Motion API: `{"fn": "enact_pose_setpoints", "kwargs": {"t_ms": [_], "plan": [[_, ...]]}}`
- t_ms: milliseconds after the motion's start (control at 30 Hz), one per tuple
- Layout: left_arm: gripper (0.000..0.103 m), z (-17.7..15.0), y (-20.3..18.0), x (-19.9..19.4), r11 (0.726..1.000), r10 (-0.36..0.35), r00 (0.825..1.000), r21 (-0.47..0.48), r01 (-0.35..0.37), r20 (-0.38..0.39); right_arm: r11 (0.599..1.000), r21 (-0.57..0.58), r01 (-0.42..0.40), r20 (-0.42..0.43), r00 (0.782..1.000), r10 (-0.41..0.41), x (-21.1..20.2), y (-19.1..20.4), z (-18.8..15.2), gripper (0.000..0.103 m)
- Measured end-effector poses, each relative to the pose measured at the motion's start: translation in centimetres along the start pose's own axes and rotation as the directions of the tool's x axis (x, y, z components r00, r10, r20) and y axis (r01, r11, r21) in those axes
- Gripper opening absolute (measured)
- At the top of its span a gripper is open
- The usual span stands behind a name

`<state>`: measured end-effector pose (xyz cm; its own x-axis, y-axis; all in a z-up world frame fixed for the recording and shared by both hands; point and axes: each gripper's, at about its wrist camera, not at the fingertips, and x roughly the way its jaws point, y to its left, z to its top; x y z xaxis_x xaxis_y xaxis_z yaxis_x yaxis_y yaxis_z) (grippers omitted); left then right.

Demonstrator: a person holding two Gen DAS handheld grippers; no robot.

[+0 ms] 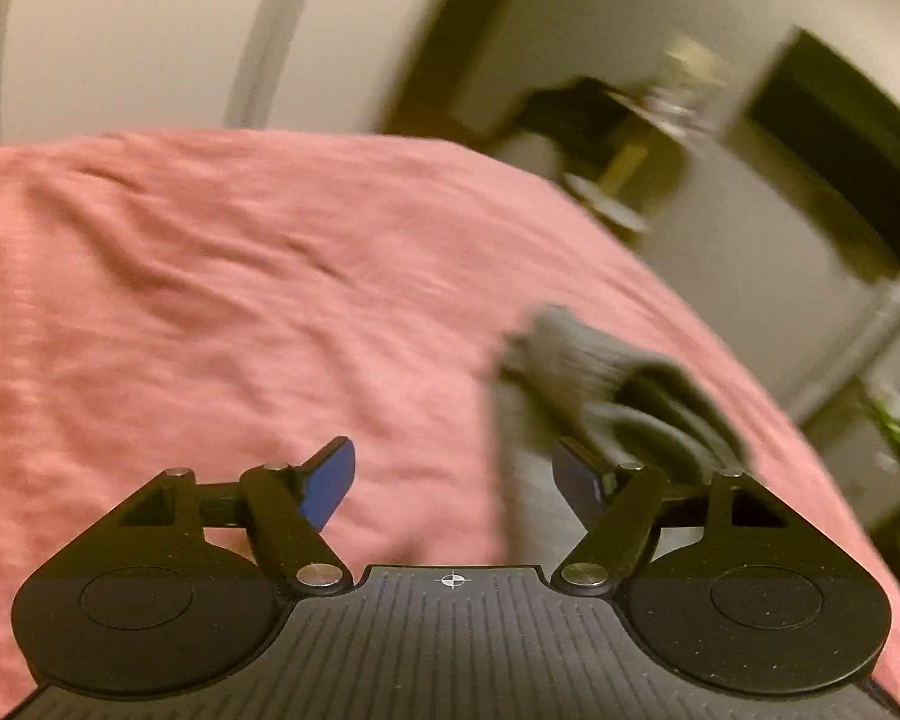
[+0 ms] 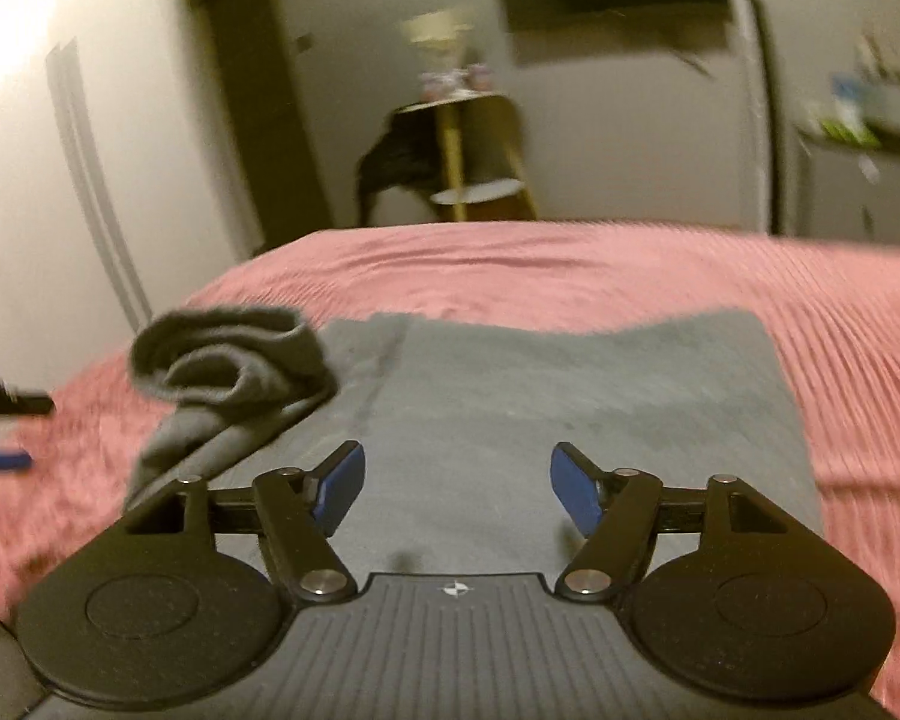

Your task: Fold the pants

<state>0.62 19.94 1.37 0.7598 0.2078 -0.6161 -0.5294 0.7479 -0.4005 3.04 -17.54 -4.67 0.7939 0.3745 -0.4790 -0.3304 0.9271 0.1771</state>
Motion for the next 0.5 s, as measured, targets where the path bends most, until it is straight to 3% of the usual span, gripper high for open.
{"fn": "enact_pose_setpoints", "kwargs": {"t_ms": [67, 233, 367, 433, 500], "plan": [[0.079, 0.6, 2.2, -0.1, 0.996, 0.072, 0.997, -0.051, -0.071, 0.002, 0.996, -0.088, -0.024, 0.006, 1.000, 0.025, 1.2, 1.9, 0.5, 0.078], [0.080, 1.4, 5.3, 0.3, 0.988, 0.132, 0.991, -0.082, -0.133, -0.010, 0.955, -0.292, -0.053, 0.011, 0.998, 0.058, 5.7, 6.6, 2.3, 0.088], [0.080, 1.7, 6.0, 0.7, 0.989, 0.123, 0.992, -0.080, -0.125, -0.026, 0.910, -0.407, -0.080, -0.060, 0.996, 0.061, 10.5, 8.9, 2.8, 0.087], [0.081, 1.7, 6.4, 0.4, 0.989, 0.107, 0.994, -0.102, -0.110, -0.034, 0.885, -0.457, -0.088, -0.056, 0.996, 0.070, 11.9, 9.8, 2.9, 0.087], [0.081, 1.9, 6.8, 0.4, 0.989, 0.095, 0.995, -0.111, -0.100, -0.042, 0.894, -0.431, -0.125, -0.062, 0.992, 0.109, 13.0, 9.9, 3.6, 0.087]]}}
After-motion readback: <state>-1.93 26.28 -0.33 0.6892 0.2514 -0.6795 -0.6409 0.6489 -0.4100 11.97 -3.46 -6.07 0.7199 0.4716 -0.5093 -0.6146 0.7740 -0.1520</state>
